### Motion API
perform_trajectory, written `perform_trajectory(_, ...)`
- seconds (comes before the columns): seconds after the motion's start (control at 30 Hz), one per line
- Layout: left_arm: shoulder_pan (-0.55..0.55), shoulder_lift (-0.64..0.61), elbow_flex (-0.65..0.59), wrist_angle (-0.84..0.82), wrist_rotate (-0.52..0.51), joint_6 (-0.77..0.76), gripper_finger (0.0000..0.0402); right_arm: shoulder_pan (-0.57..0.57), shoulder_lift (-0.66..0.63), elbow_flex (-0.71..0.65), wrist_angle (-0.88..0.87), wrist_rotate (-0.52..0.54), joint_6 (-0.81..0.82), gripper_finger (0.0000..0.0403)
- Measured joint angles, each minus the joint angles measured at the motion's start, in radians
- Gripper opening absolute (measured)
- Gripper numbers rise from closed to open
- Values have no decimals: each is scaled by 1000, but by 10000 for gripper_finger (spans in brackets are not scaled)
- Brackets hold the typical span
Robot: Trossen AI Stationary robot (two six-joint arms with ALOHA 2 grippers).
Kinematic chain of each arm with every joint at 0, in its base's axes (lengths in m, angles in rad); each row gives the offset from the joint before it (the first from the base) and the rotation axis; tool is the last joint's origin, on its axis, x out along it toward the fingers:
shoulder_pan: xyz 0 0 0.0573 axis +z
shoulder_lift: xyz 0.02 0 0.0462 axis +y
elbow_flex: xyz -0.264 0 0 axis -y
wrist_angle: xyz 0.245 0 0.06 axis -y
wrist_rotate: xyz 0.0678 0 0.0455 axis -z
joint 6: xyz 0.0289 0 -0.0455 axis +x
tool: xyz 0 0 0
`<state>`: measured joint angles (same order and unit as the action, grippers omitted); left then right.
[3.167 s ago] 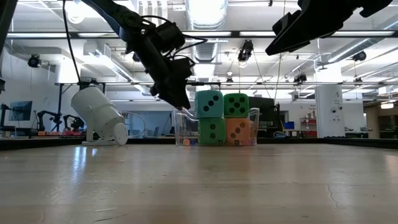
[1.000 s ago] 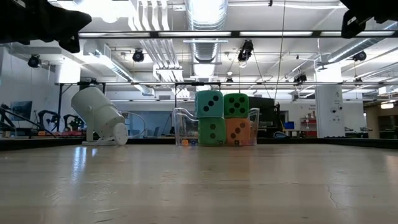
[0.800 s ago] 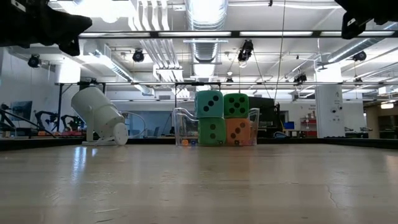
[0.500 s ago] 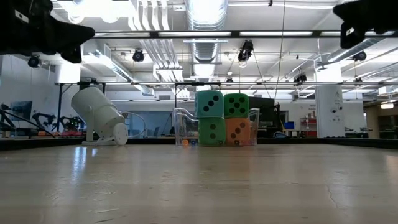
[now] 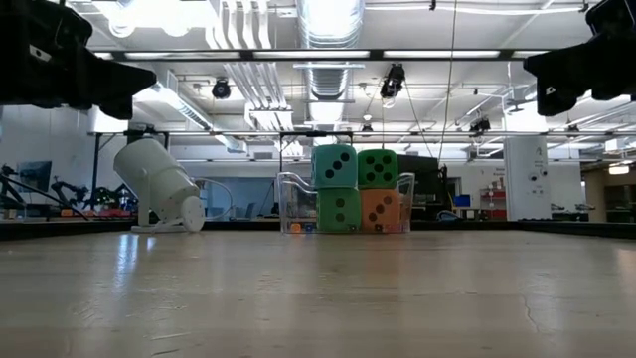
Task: Pick & Place Dice
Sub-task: Return to Home Position
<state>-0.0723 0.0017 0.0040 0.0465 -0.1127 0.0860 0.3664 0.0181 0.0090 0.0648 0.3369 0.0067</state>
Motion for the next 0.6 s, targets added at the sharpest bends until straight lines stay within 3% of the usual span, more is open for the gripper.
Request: perform_trajectory(0.6,0,1,-1,-10,-19,74,28,0,78,0,-6,30,-197,8)
